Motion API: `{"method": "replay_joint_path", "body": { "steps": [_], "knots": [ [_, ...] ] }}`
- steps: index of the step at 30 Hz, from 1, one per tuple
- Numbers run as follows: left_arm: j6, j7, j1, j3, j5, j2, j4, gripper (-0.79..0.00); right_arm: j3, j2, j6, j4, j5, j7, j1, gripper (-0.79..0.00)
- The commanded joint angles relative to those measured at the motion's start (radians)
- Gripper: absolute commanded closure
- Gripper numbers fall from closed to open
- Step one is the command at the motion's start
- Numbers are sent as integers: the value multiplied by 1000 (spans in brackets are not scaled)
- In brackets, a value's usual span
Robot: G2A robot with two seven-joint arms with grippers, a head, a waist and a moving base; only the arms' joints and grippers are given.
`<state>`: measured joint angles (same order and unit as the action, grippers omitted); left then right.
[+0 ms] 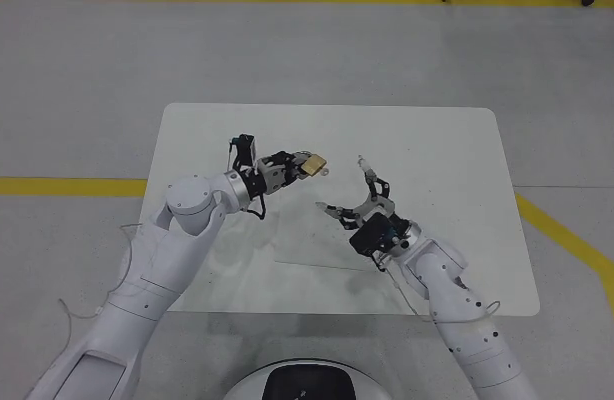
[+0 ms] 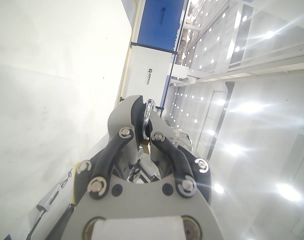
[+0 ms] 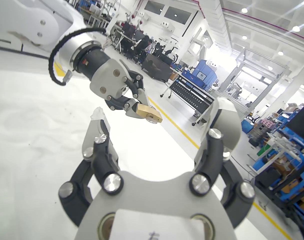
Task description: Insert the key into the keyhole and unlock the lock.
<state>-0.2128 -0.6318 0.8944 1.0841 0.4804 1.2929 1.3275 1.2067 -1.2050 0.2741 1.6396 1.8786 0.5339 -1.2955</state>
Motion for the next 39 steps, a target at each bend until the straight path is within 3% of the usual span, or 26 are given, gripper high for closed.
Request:
{"method": "replay_joint_path", "body": {
  "steps": [1,7,10,13,16,17,20,34,39],
  "knots": [
    [1,7,5,0,-11,-1,6,0,-10,1,3,1,38,-3,5,-111],
    [12,2,14,-3,-72,-5,19,0,-22,4,-9,12,115,-38,13,-123],
    [16,-1,21,1,-77,-7,24,0,-28,6,-9,18,149,-57,15,-95],
    [21,-1,26,5,-83,-8,30,0,-33,8,-7,14,180,-81,20,-6],
    [24,-3,30,7,-90,-9,35,0,-36,8,-13,9,199,-104,27,0],
    [26,-4,32,7,-92,-9,36,0,-38,8,-17,9,204,-108,28,-12],
    [29,-4,36,8,-94,-9,39,0,-41,8,-26,12,219,-116,29,-154],
    [35,-11,43,10,-102,-9,39,0,-48,11,-12,8,247,-155,39,-206],
    [36,-18,45,10,-115,-11,43,0,-57,10,-11,-2,249,-168,50,-151]
  ]
}}
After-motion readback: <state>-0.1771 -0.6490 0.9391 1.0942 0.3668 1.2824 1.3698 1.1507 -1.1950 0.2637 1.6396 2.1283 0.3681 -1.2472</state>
